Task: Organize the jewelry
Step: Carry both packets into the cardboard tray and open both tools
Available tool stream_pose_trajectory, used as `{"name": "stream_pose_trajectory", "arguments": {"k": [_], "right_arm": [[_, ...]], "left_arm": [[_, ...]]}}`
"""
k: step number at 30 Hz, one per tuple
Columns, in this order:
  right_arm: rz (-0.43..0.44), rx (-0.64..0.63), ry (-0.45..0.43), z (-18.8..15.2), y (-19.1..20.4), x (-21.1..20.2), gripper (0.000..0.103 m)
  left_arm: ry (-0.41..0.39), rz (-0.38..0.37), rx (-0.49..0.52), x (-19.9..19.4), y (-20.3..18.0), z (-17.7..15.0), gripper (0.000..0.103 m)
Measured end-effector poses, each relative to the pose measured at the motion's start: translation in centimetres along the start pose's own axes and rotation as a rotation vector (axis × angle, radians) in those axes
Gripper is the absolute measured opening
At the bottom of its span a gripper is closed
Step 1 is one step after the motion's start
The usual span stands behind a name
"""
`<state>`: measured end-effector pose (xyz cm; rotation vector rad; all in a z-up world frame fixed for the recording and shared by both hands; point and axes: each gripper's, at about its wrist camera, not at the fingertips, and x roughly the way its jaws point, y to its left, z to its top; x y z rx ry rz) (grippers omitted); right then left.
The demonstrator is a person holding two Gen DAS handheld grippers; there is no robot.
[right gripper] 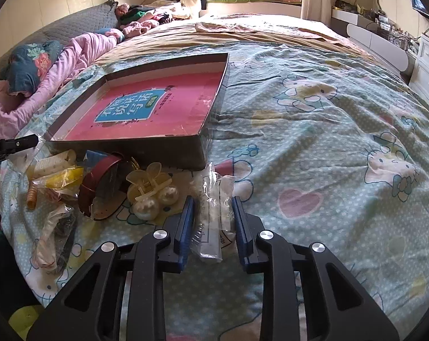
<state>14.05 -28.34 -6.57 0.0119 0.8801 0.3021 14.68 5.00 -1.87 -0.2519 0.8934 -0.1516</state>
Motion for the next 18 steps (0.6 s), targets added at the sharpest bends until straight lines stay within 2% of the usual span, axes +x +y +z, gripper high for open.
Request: {"name": "stream_pose_trajectory", "arguments": {"k": [10, 18], "right_arm": [[0.031, -0.035, -0.135, 2.8, 1.1, -4.0, 0.025], [0.073, -0.074, -0.163, 6.3, 3.4, -2.3, 0.025]], "left_arm": [[-0.064, -0.004, 0.030, -1.4, -1.2, 2.3, 0.013], [-0.065, 0.025, 0.035, -0.1, -1.0, 4.5, 0.013]]}}
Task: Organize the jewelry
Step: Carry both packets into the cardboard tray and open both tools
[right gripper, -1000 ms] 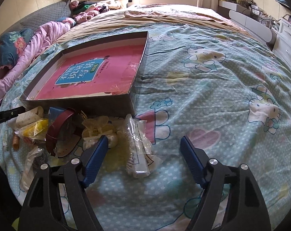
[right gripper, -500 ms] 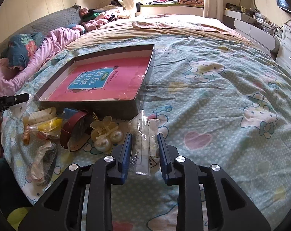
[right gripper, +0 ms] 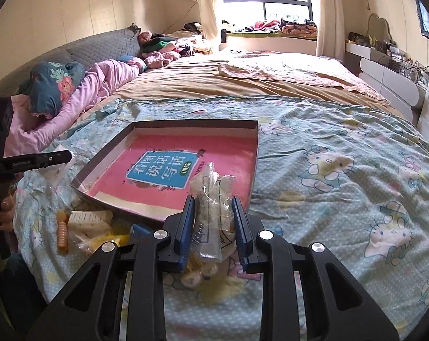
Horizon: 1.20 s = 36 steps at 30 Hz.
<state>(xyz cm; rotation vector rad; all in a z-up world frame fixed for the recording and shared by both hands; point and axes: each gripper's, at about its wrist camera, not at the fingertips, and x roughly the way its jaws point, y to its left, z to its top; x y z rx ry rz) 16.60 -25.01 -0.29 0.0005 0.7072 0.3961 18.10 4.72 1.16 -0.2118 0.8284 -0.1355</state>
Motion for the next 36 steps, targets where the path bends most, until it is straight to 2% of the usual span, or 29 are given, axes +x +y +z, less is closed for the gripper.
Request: {"name": "stream_pose_trajectory", "arguments": {"k": [15, 29, 34, 36], "right_arm": [[0.002, -0.004, 0.059, 2.4, 1.0, 7.2, 0.025], [-0.020, 0.043, 0.122, 2.1, 0.1, 10.2, 0.025], [-0.022, 0.053, 0.136, 1.7, 0.0, 10.4, 0.029], [-0.019, 0.060, 0.129, 1.7, 0.0, 10.2, 0.037]], "left_arm": [[0.037, 0.027, -0.018, 4.9, 0.4, 1.7, 0.013], [0.098, 0.025, -0.016, 8.0, 0.7, 0.6, 0.013], [0.102, 0.028, -0.018, 8.2, 0.9, 0.4, 0.013], [0.102, 0.028, -0.016, 8.2, 0.8, 0.4, 0.013]]}}
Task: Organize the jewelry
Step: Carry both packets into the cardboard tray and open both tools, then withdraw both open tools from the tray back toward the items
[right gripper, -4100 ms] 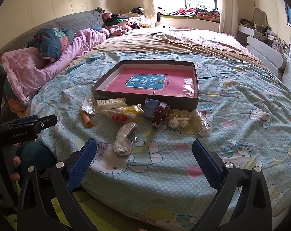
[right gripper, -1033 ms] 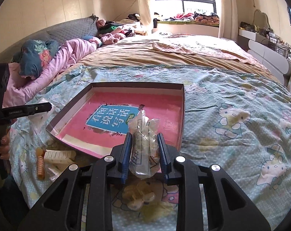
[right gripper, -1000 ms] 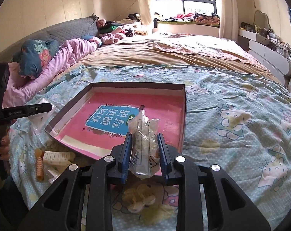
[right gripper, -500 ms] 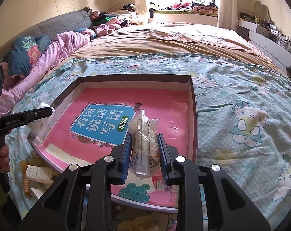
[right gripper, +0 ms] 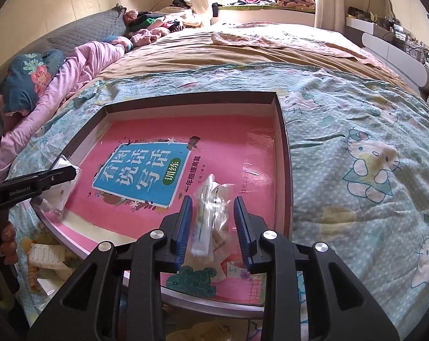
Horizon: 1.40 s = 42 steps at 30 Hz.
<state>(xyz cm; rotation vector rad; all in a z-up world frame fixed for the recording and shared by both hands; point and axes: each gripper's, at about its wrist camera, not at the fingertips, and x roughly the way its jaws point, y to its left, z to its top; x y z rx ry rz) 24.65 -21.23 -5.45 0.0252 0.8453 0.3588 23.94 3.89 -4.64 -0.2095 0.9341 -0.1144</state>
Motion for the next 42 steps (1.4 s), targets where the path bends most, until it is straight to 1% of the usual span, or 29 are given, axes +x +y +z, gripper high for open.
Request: {"name": "stream_pose_trajectory", "arguments": {"k": [3, 5, 6, 7, 9, 11, 12, 13, 14, 15, 16, 18, 19, 20, 21, 27, 34, 37, 42], "right_arm": [[-0.006, 0.000, -0.021, -0.1, 0.0, -0.8, 0.045], [-0.004, 0.010, -0.031, -0.1, -0.2, -1.4, 0.050], [-0.005, 0.016, -0.036, -0.2, -0.3, -1.7, 0.054], [-0.007, 0.020, -0.043, -0.3, -0.3, -2.1, 0.059], [-0.008, 0.026, -0.058, -0.4, -0.5, -2.8, 0.064], [-0.006, 0.028, -0.068, -0.5, -0.5, -3.5, 0.066], [-0.007, 0.029, -0.072, -0.5, -0.5, -3.8, 0.069], [-0.006, 0.031, -0.079, -0.6, -0.6, -4.2, 0.074], [-0.005, 0.033, -0.084, -0.7, -0.5, -4.5, 0.076], [-0.003, 0.038, -0.093, -0.8, -0.5, -4.9, 0.078], [-0.001, 0.041, -0.101, -0.8, -0.5, -5.4, 0.078], [-0.002, 0.042, -0.109, -0.8, -0.5, -6.0, 0.081], [-0.003, 0.044, -0.113, -0.9, -0.5, -6.3, 0.086], [-0.003, 0.048, -0.119, -0.9, -0.5, -6.6, 0.089], [-0.002, 0.052, -0.128, -1.0, -0.6, -7.0, 0.090], [0.006, 0.068, -0.164, -0.9, -0.8, -9.2, 0.090], [0.013, 0.052, -0.196, -0.9, -0.1, -11.6, 0.090], [0.015, 0.039, -0.200, -1.0, 0.4, -12.4, 0.090], [0.019, 0.013, -0.202, -1.5, 1.4, -13.6, 0.090]], "left_arm": [[0.000, 0.003, 0.003, 0.0, 0.0, 0.0, 0.013], [0.001, 0.012, 0.008, 0.0, -0.1, 0.0, 0.016], [0.000, 0.016, 0.011, -0.1, -0.1, 0.0, 0.021], [0.000, 0.017, 0.011, -0.2, -0.2, 0.0, 0.029], [-0.003, 0.024, 0.015, -0.4, -0.3, 0.0, 0.040], [-0.010, 0.027, 0.020, -0.8, -0.4, 0.0, 0.045], [-0.014, 0.032, 0.020, -1.0, -0.5, 0.0, 0.050], [-0.017, 0.035, 0.020, -1.2, -0.5, 0.0, 0.057], [-0.021, 0.036, 0.020, -1.5, -0.6, 0.1, 0.061], [-0.029, 0.037, 0.019, -1.8, -0.7, 0.1, 0.068], [-0.035, 0.042, 0.019, -2.2, -0.8, 0.1, 0.071], [-0.044, 0.048, 0.022, -2.9, -0.9, 0.0, 0.083], [-0.047, 0.054, 0.024, -3.2, -1.0, 0.0, 0.089], [-0.052, 0.058, 0.025, -3.5, -1.1, 0.0, 0.092], [-0.057, 0.063, 0.026, -3.9, -1.2, 0.0, 0.094], [-0.092, 0.055, 0.002, -6.3, -1.1, -0.2, 0.094], [-0.140, 0.039, -0.012, -9.1, -1.2, -0.7, 0.094], [-0.156, 0.024, -0.027, -10.2, -1.0, -1.1, 0.094], [-0.182, 0.024, -0.029, -11.9, -0.7, -1.9, 0.094]]}}
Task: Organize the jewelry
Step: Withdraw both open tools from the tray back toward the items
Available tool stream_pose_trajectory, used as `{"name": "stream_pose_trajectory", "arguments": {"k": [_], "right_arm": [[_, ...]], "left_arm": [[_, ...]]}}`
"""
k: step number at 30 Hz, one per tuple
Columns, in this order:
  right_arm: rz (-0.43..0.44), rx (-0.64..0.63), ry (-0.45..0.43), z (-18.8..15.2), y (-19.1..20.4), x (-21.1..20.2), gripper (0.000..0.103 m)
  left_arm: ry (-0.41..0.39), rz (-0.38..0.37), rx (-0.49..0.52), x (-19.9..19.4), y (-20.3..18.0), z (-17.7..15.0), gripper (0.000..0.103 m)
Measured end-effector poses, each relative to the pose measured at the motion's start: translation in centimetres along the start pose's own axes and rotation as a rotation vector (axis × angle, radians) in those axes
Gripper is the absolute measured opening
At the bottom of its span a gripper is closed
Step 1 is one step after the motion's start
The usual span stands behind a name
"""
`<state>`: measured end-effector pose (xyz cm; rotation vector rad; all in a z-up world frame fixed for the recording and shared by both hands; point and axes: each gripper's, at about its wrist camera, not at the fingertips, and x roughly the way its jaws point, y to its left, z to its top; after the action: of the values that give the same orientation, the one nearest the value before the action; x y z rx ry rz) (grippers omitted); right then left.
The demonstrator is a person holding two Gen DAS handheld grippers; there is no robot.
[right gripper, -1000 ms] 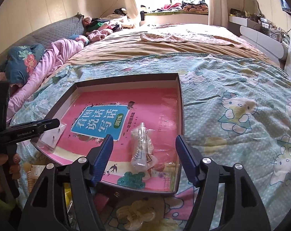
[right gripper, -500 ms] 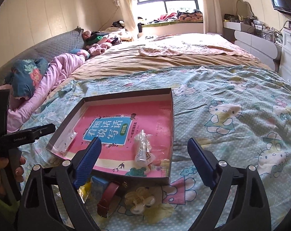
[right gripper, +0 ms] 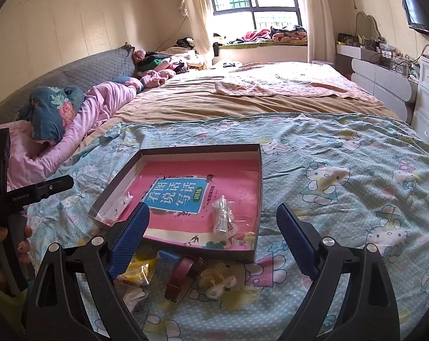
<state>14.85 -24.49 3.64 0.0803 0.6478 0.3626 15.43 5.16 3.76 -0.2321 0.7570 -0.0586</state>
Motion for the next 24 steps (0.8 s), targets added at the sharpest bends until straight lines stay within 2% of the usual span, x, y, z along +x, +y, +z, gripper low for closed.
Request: {"name": "stream_pose_trajectory", "arguments": {"k": [24], "right_arm": [[0.049, -0.067, 0.110, -4.8, 2.7, -1.6, 0.090]], "left_arm": [[0.028, 0.014, 0.021, -3.0, 0.3, -5.1, 0.094]]}}
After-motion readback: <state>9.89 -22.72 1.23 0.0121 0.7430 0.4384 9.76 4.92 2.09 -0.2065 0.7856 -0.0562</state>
